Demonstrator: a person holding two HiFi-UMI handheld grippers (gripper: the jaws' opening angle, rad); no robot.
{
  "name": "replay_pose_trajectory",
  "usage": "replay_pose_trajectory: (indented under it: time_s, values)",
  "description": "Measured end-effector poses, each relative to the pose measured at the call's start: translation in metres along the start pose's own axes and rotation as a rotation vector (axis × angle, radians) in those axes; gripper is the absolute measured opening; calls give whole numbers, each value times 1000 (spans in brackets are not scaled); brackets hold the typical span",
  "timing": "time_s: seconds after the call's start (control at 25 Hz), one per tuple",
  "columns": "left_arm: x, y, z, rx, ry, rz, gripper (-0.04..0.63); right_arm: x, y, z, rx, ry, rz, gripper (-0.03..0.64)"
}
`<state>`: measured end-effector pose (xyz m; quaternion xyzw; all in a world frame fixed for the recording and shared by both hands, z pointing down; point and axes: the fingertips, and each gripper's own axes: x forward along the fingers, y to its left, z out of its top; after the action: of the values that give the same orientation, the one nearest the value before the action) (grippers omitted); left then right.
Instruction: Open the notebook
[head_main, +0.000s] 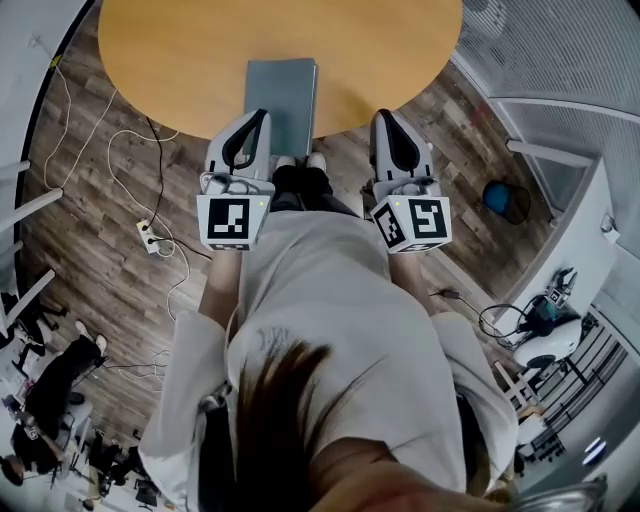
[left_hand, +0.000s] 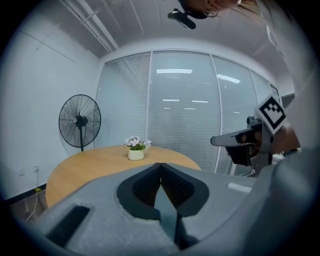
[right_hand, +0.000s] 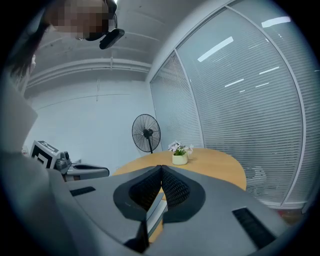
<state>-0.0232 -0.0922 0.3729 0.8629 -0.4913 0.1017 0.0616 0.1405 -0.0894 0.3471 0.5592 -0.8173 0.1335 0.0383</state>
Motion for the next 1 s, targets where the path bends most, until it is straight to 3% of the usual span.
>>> replay_pose_trajectory:
  time_s: [0.24,0.28,0.44,0.64,1.0]
  values:
    - [11,-18,-48,-2,102,-91,30,6,0,-27,25,58,-23,2]
    - [13,-23,-55,11,117,-114,84,8,0,-31,29,67,-23,2]
    - [18,-46,-86,45,179,-217,163,12,4,-52,44,108,-21,2]
    - [15,-68,-124,108,250,-310,204,11,11,-76,74,148,-39,2]
    - [21,-91,-155,273,315,-415,256,8,12,-104,119,196,-65,2]
